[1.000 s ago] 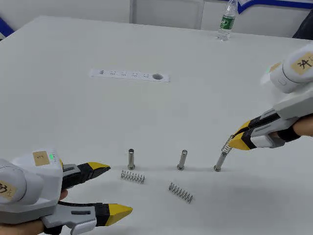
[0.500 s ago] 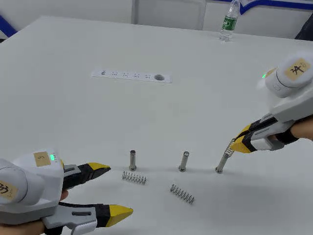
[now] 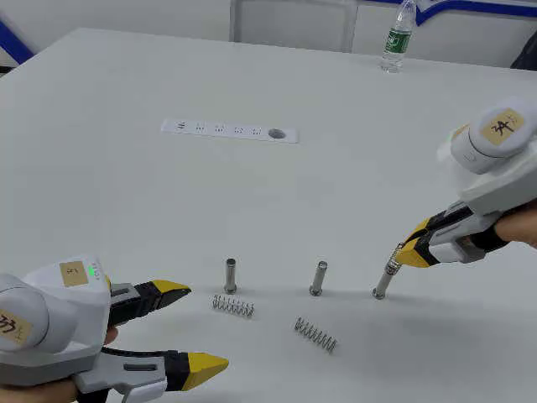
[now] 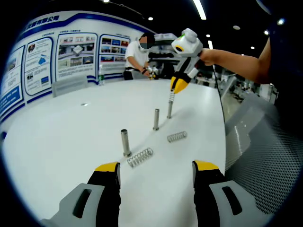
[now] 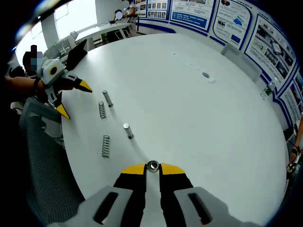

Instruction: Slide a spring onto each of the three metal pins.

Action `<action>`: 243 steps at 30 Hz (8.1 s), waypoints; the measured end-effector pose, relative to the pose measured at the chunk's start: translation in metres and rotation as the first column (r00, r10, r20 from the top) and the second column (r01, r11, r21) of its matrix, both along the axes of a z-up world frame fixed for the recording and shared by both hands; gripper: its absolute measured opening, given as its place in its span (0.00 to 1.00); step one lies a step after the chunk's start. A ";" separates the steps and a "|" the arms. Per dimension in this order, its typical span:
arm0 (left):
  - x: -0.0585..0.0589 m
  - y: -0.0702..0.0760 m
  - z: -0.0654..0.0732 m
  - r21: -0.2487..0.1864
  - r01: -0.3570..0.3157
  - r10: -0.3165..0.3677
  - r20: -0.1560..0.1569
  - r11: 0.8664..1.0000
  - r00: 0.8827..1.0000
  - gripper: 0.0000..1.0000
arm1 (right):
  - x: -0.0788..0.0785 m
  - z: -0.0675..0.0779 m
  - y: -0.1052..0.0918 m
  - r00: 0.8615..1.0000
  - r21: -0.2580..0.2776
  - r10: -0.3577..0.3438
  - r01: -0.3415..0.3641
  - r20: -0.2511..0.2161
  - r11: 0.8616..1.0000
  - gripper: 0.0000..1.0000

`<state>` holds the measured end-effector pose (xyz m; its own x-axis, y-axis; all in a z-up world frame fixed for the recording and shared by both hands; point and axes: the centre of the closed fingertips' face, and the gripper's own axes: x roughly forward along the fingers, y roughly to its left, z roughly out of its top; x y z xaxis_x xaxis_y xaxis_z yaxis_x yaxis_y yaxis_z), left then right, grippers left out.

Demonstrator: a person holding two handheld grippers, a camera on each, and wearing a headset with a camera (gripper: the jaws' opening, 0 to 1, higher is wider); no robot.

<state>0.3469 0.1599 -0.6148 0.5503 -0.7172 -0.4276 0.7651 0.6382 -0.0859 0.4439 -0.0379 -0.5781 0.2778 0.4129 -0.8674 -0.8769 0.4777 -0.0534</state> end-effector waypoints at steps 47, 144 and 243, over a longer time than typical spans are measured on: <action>0.001 0.000 0.001 -0.002 -0.005 0.005 0.006 1.000 1.000 0.62 | -0.003 -0.046 -0.001 0.999 -0.047 -0.014 0.012 -0.047 0.999 0.12; -0.009 -0.015 0.007 -0.007 0.045 -0.045 0.018 0.999 0.999 0.62 | -0.082 -0.081 0.067 0.979 -0.005 0.150 -0.152 -0.137 0.988 0.12; -0.004 -0.098 0.008 0.161 0.346 -0.371 0.168 0.924 0.913 0.12 | -0.104 0.004 0.132 0.922 0.071 0.386 -0.386 0.009 0.920 0.11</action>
